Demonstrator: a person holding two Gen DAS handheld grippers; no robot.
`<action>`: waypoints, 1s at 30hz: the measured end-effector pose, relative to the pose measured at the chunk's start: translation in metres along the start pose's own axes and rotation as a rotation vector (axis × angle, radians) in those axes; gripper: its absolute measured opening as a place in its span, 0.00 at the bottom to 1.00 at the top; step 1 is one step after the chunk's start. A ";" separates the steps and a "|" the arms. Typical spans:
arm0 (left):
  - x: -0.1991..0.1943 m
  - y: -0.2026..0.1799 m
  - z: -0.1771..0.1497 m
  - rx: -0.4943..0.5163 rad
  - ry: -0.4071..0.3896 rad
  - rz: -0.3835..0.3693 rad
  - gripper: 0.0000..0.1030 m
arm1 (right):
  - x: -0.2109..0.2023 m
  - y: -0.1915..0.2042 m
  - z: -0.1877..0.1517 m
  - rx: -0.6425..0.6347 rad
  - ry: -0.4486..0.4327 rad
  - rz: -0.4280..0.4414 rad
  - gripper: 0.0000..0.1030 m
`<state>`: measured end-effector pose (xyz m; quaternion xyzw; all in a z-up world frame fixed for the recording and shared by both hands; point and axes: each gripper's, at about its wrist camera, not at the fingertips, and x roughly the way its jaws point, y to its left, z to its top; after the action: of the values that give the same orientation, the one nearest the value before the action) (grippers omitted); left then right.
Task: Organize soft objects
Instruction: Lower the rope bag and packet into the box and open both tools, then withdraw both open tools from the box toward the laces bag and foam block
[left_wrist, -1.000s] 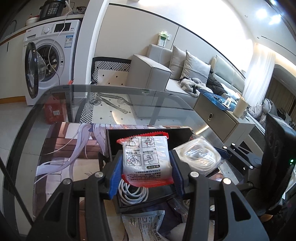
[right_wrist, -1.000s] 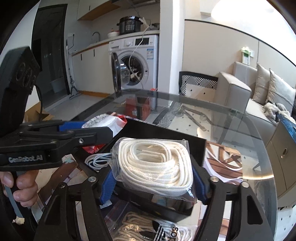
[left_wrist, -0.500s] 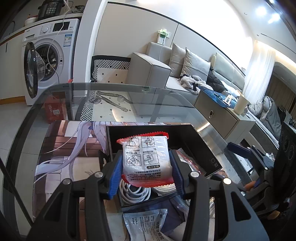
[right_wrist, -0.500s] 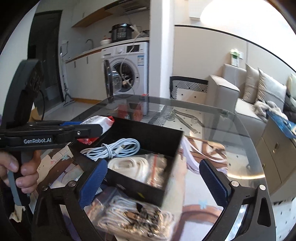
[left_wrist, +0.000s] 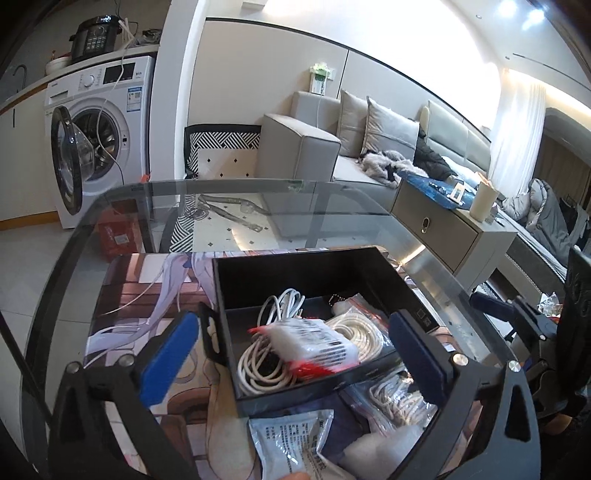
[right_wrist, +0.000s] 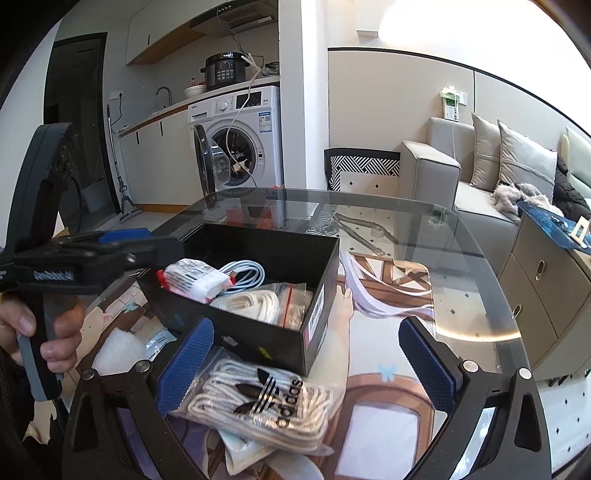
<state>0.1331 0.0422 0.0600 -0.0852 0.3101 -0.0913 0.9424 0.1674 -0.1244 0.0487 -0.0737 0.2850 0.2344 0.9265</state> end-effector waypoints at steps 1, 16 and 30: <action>-0.003 0.001 -0.001 0.000 -0.002 0.006 1.00 | -0.001 -0.001 -0.002 0.009 0.004 0.003 0.99; -0.030 0.012 -0.036 -0.015 -0.009 0.026 1.00 | -0.015 -0.008 -0.028 0.085 0.032 -0.009 0.99; -0.050 0.026 -0.057 -0.065 -0.033 0.069 1.00 | -0.010 0.018 -0.042 0.000 0.128 0.017 0.99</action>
<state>0.0628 0.0727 0.0379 -0.1066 0.3001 -0.0474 0.9467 0.1303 -0.1242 0.0194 -0.0863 0.3443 0.2371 0.9043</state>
